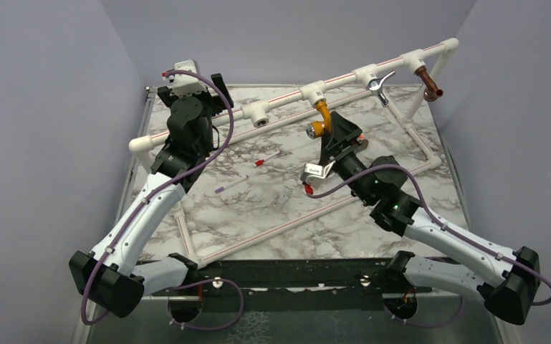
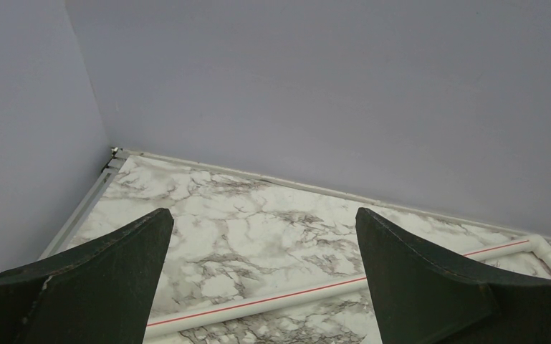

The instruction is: Install the water faucets

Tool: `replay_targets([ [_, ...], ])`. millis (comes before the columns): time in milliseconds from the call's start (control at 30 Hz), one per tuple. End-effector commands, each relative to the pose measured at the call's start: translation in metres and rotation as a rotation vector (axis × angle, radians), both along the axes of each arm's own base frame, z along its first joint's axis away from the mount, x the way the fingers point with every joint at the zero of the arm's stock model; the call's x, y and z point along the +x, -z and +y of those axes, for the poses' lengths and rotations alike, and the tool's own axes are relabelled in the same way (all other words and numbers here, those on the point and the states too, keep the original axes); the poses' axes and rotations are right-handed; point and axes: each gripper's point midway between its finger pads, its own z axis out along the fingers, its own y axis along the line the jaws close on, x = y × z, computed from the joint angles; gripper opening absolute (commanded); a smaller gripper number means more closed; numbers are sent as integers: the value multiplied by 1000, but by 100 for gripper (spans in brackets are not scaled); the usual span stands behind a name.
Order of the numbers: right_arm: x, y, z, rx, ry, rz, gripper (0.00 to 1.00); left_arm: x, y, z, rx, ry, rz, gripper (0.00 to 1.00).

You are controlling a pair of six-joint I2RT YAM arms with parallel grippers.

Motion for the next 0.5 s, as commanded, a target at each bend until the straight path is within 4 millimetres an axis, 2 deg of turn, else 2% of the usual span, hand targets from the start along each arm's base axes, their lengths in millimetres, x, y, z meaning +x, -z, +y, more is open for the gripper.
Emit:
replay_targets([
  [0,7,-16,-6,23,72,-106,76,-29,156,-16,226,104,496,99],
  [233,18,-8,3,45,81,-86,69,-29,155,-16,224,108,495,99],
  [333,21,-7,4,69,87,-82,59,-29,155,-16,224,106,493,99],
  [467,20,-6,5,113,69,-60,38,-29,155,-16,224,106,494,99],
])
